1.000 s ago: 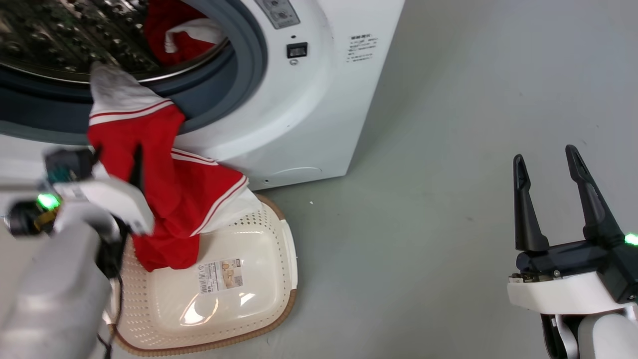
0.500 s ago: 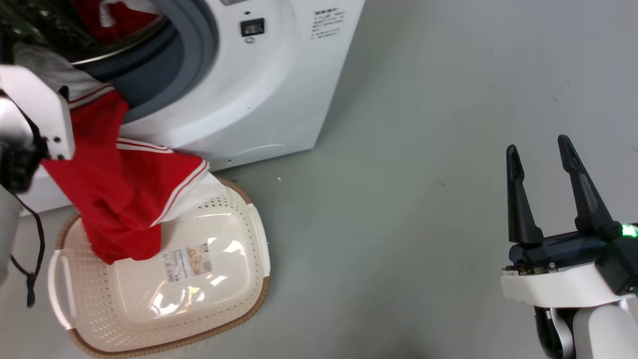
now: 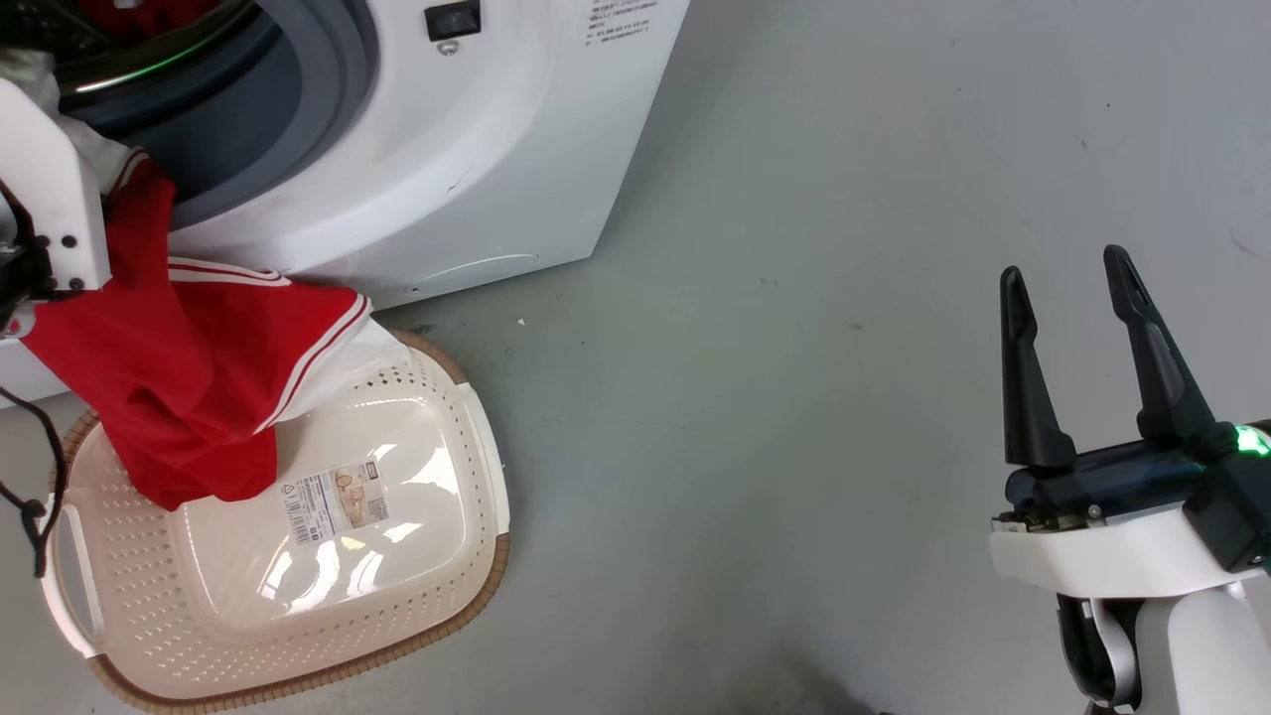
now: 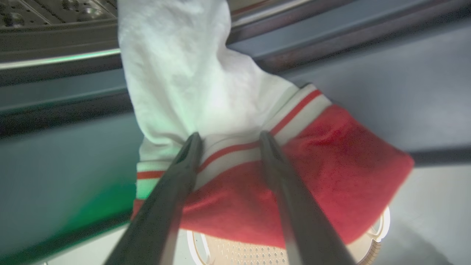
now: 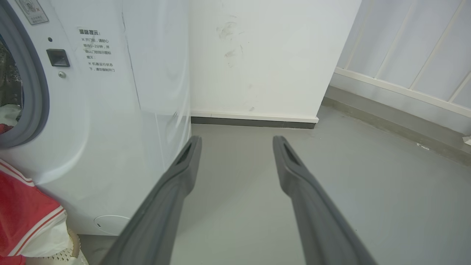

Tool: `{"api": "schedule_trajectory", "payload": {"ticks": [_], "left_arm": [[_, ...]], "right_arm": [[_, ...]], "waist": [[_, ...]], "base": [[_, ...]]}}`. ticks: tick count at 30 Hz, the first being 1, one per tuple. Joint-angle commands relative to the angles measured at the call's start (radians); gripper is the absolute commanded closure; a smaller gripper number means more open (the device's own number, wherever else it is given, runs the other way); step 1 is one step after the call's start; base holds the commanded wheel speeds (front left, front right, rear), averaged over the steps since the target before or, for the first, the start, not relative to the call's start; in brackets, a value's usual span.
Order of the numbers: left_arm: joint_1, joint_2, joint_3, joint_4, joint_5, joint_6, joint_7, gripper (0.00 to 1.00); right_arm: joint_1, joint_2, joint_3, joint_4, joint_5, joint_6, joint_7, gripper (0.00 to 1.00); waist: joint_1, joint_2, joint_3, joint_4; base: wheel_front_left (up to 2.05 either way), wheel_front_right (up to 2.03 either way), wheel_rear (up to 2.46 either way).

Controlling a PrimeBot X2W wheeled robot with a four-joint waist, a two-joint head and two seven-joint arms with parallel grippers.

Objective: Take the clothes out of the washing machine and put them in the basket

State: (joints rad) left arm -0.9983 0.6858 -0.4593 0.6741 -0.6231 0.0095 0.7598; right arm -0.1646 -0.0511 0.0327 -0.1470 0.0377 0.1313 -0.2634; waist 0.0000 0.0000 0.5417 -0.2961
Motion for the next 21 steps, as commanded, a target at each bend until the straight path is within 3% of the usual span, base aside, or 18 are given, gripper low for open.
{"api": "schedule_trajectory", "payload": {"ticks": [1, 15, 21], "left_arm": [[0.033, -0.014, -0.009, 0.01, -0.009, 0.006, 0.004, 1.0], [0.102, -0.06, 0.03, -0.063, -0.006, 0.034, -0.293, 1.0], [0.194, -0.095, 0.012, -0.154, -0.016, 0.029, -0.358, 1.0]], "right_arm": [[-0.014, 0.002, -0.001, 0.002, 0.009, -0.001, -0.002, 0.0], [0.015, 0.002, -0.03, 0.006, -0.044, -0.001, -0.002, 0.0], [0.044, 0.002, -0.045, 0.005, -0.07, -0.001, -0.002, 0.0]], "waist": [[0.0, 0.0, 0.003, 0.001], [0.0, 0.0, -0.103, 0.074], [0.0, 0.0, -0.173, 0.125]], "base": [[0.0, 0.0, 0.0], [0.0, 0.0, 0.0], [0.0, 0.0, 0.0]]}}
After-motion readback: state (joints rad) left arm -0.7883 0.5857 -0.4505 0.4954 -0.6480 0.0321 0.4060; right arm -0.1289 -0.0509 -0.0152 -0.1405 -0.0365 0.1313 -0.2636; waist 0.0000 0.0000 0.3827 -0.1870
